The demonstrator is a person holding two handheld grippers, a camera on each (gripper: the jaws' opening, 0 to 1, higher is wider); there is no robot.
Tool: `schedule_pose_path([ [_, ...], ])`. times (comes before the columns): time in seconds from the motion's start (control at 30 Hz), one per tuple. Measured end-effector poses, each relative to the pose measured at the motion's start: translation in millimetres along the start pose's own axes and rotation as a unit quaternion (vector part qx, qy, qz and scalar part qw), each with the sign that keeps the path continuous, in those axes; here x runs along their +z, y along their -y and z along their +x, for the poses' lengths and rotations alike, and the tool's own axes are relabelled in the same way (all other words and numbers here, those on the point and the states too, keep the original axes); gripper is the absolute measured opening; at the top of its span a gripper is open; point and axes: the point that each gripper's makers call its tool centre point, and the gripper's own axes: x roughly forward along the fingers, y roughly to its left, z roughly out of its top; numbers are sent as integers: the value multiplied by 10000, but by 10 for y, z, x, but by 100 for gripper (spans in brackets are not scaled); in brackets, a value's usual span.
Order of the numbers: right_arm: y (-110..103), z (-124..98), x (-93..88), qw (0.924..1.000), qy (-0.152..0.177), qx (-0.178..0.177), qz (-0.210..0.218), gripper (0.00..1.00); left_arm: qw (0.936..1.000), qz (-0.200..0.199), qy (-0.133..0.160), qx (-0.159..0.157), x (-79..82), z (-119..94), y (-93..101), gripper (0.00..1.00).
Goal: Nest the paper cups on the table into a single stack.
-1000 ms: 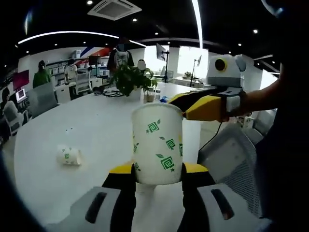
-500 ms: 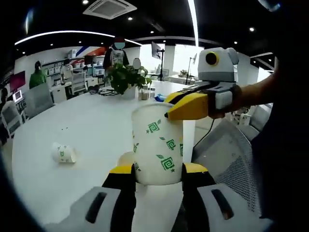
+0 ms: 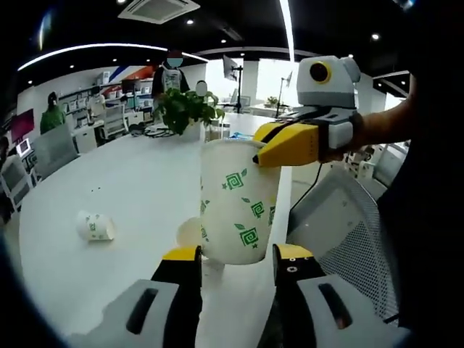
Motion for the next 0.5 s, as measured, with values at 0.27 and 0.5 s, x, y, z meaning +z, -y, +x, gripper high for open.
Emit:
schedule_pose_path([
  [0.27,136,24,31,9995,-29,-192,-262,0,9995,-186,128,234,-48,-96,-102,48],
  [0.5,222,82,-89,9947,-408,-336,-883,0,9978,-344,316,464,-95,-183,-248,57],
])
